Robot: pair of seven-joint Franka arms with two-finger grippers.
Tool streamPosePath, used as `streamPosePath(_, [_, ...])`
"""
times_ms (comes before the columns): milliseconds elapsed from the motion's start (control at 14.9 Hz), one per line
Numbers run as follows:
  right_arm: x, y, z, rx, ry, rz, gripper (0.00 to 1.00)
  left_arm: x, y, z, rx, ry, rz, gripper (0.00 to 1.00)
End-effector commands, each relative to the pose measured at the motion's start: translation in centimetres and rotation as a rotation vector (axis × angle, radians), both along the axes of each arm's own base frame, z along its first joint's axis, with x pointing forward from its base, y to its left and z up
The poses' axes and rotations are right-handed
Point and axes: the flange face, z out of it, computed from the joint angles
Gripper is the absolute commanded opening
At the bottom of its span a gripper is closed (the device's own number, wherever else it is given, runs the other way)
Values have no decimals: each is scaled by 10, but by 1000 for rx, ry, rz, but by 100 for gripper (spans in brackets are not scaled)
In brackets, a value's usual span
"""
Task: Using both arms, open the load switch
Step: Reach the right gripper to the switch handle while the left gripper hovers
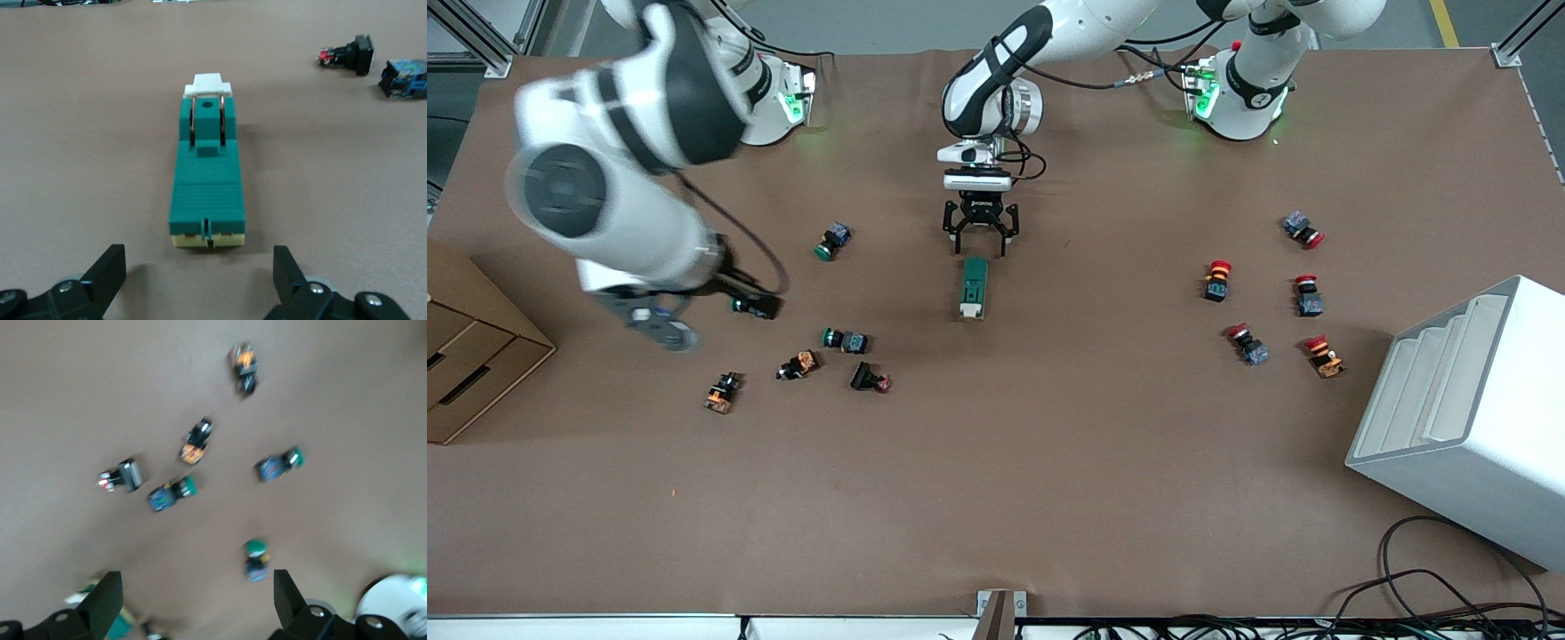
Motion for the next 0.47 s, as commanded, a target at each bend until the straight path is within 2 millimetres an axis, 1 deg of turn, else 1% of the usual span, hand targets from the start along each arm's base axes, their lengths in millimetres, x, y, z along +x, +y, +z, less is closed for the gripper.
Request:
streamPosePath(0, [-6, 54, -37, -41, 0, -197, 100, -10, -1, -11, -25, -63, -3, 98])
streamPosePath(67, [-9, 71, -53, -57, 2, -247, 100, -8, -3, -12, -26, -73, -9, 98])
streamPosePath(201, [-15, 107, -84, -58, 5, -386, 100, -13, -4, -13, -25, -82, -16, 98])
streamPosePath(402, [-20, 144, -133, -59, 21, -566, 100, -17, 2, -27, 9, -128, -7, 98])
